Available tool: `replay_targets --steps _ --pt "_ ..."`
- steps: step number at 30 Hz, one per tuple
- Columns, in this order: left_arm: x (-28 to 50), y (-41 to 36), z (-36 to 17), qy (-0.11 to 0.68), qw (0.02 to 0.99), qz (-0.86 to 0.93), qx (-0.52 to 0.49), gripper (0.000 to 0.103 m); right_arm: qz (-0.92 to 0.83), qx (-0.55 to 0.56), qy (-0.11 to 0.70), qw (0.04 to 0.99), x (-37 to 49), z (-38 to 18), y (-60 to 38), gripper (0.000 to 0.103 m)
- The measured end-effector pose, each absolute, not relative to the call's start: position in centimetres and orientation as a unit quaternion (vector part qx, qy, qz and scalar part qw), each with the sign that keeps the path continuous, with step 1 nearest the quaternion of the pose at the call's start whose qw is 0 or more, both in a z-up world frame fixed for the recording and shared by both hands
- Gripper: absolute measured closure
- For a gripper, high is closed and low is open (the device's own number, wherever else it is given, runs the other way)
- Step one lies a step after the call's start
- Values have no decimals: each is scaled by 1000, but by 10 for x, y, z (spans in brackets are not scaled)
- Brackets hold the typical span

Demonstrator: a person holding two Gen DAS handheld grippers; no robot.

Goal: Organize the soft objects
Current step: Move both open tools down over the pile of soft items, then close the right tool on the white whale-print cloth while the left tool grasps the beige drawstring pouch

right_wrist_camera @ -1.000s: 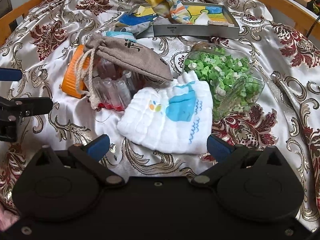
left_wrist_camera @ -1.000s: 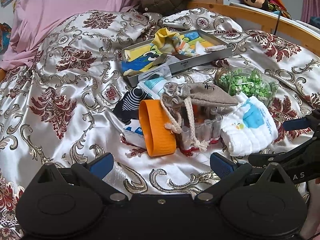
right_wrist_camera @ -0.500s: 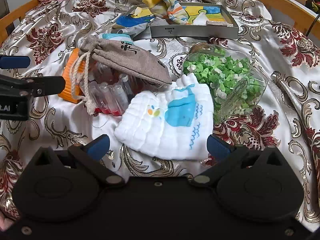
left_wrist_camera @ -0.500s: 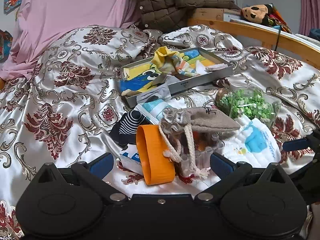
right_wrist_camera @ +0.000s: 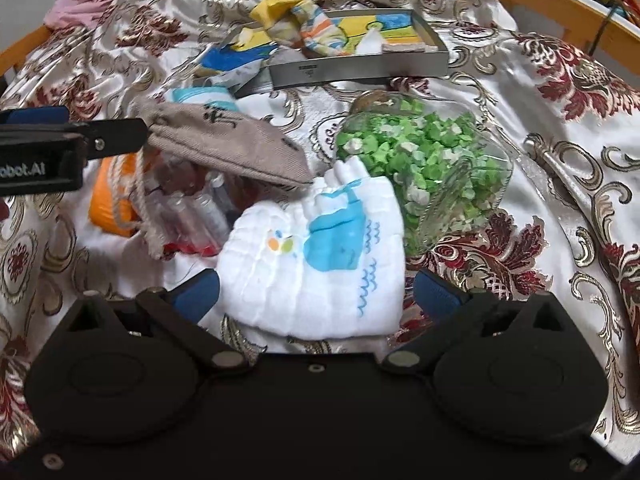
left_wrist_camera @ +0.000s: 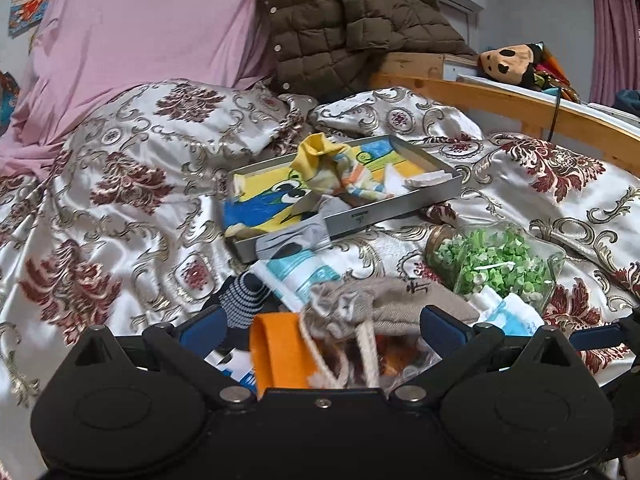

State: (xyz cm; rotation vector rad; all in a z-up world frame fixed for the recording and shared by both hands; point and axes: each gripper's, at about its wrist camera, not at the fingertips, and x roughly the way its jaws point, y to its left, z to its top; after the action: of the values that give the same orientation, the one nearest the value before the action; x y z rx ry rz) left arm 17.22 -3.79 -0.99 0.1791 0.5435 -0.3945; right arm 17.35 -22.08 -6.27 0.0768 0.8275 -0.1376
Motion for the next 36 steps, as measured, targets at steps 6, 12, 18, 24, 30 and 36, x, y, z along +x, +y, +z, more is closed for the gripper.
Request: replay_targets --steps 6,12,18,24,30,36 --pt "189 -44 -15 273 936 -210 79 2 -89 47 398 912 180 -70 -227 1" --pt "205 -40 -19 288 930 -225 33 16 -89 78 413 903 195 -86 -232 1" --pt "213 -38 -27 311 919 -242 14 40 -78 80 422 900 204 -95 -227 1" --pt "212 -38 -29 309 917 -251 12 53 -70 98 437 891 209 -100 -228 6" --pt "207 -42 -26 297 918 -261 23 58 -72 91 438 891 209 -102 -224 23" --pt "196 -48 -22 269 923 -270 50 60 -63 85 440 892 207 -101 -223 54"
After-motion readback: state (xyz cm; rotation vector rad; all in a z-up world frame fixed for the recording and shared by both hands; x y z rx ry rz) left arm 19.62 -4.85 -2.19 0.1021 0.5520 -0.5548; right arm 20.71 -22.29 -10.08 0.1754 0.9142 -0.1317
